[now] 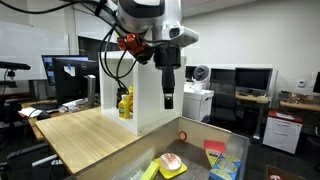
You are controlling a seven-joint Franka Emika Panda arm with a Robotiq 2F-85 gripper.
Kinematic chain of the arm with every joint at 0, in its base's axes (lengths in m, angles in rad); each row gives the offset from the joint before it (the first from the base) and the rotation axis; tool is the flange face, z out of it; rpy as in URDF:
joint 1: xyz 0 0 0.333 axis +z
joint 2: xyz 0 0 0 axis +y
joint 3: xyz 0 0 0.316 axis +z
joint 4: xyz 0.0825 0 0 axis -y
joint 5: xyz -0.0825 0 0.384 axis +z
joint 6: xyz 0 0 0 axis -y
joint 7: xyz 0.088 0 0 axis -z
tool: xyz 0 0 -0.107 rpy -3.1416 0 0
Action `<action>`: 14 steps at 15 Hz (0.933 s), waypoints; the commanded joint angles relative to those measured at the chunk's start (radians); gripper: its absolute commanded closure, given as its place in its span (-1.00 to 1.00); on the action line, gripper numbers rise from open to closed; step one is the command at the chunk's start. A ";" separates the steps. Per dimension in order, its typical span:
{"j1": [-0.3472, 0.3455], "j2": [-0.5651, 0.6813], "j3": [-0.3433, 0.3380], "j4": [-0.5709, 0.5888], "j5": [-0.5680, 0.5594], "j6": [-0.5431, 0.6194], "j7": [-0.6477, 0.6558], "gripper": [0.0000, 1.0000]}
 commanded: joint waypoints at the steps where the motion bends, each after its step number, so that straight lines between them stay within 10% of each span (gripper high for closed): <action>1: -0.002 0.003 0.002 0.005 0.001 -0.004 -0.002 -1.00; 14: -0.004 0.010 0.003 0.005 -0.011 -0.017 -0.046 -1.00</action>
